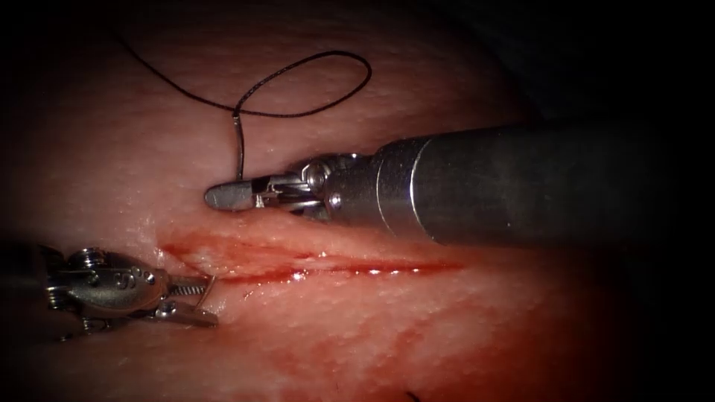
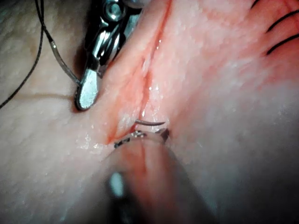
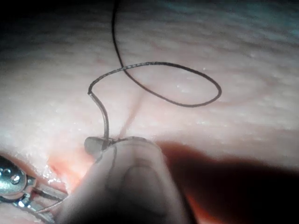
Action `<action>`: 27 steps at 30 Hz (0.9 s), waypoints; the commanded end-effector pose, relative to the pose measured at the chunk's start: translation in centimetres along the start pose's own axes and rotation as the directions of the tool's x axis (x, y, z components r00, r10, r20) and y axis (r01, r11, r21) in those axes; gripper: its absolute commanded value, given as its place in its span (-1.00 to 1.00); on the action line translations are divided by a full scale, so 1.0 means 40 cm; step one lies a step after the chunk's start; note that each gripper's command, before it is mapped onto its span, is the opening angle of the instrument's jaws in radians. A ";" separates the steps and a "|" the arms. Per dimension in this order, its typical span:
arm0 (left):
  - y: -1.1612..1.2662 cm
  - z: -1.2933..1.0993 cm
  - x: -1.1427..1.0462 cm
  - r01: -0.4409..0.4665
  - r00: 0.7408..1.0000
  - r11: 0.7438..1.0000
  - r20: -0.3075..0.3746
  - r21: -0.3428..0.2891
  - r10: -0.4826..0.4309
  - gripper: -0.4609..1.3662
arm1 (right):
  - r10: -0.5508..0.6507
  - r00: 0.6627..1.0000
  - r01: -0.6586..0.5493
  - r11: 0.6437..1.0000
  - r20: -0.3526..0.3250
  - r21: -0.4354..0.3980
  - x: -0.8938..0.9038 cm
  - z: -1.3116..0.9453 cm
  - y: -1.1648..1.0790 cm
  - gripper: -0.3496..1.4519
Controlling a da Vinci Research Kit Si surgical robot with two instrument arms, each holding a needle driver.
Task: Wound Closure
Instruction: With the right driver throw the needle through the skin above of the wound
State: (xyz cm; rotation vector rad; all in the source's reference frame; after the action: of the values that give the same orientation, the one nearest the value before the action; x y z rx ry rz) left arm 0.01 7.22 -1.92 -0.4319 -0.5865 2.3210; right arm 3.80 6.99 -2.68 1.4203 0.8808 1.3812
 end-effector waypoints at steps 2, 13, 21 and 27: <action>0.0000 -0.0002 0.0001 0.000 1.000 1.000 -0.001 0.002 0.000 -0.16 | -0.002 1.000 0.002 1.000 0.005 0.000 -0.0008 -0.0005 0.0000 -1.00; 0.0000 -0.0004 0.0002 0.000 1.000 1.000 -0.001 0.002 0.000 -0.16 | -0.143 0.980 0.146 0.989 -0.140 0.007 0.0034 -0.0011 -0.0004 -1.00; 0.0000 -0.0004 0.0002 0.000 1.000 1.000 -0.001 0.002 0.000 -0.16 | -0.514 0.825 0.487 0.858 -0.236 -0.166 0.0139 -0.0041 0.0040 0.58; 0.0001 -0.0004 0.0002 0.001 1.000 1.000 -0.001 0.002 -0.001 -0.16 | -0.606 0.759 0.564 0.794 -0.237 -0.225 0.0171 -0.0056 0.0046 0.64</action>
State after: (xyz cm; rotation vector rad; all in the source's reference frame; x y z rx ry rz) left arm 0.01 7.23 -1.93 -0.4324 -0.5844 2.3205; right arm 3.65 7.64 -2.31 0.7043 1.2698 1.1356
